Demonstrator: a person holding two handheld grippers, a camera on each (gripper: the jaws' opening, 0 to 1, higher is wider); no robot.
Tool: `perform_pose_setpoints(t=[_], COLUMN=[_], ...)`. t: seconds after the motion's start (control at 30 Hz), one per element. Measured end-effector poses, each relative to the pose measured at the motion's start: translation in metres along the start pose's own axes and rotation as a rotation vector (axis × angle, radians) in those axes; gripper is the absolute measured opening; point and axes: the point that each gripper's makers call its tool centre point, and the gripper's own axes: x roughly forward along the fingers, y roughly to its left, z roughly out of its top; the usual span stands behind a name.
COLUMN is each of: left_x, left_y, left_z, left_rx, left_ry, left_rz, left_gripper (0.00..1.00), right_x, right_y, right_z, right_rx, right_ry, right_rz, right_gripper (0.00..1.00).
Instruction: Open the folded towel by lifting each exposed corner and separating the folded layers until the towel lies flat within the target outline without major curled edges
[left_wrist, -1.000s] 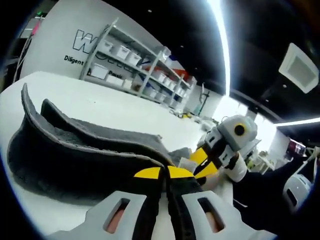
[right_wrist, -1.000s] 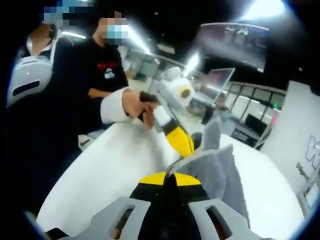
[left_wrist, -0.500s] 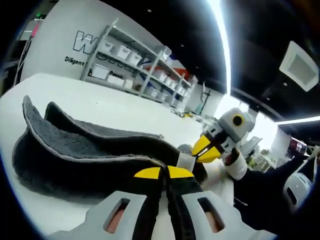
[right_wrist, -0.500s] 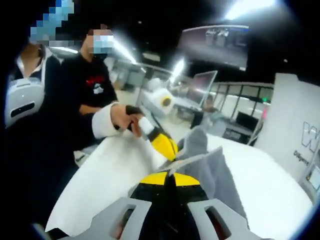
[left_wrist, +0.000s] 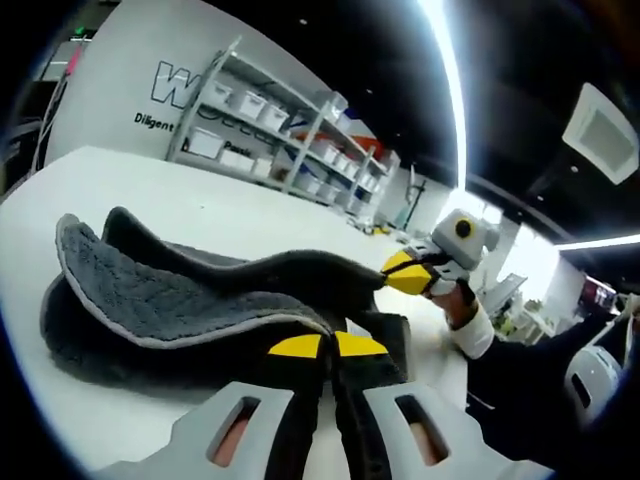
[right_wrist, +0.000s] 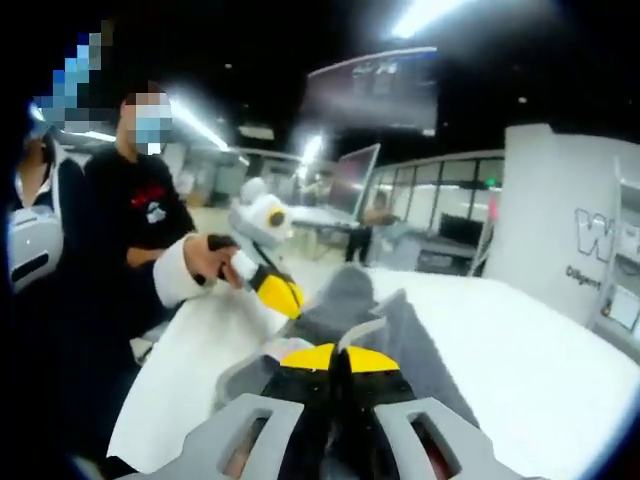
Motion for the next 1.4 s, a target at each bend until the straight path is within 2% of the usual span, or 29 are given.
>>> perform_pose_setpoints(t=[0.4,0.9,1.4], left_x=[-0.011,-0.022,-0.032], left_y=[0.006,0.014,0.025], left_z=[-0.004,-0.008,-0.008], left_rx=[-0.004,-0.02,-0.031], left_ry=[0.037,0.05,0.058], left_rz=[0.007,0.035,0.06], left_gripper=[0.02,0.02,0.02], right_x=[-0.017,-0.032,-0.042], right_y=[-0.038,-0.059,-0.075], right_z=[-0.007,-0.019,-0.031], right_rx=[0.128,0.173,0.216], right_ry=[-0.02,-0.007,0.014], right_rz=[-0.162,-0.255,-0.312], right_gripper=[0.0,0.0,0.0])
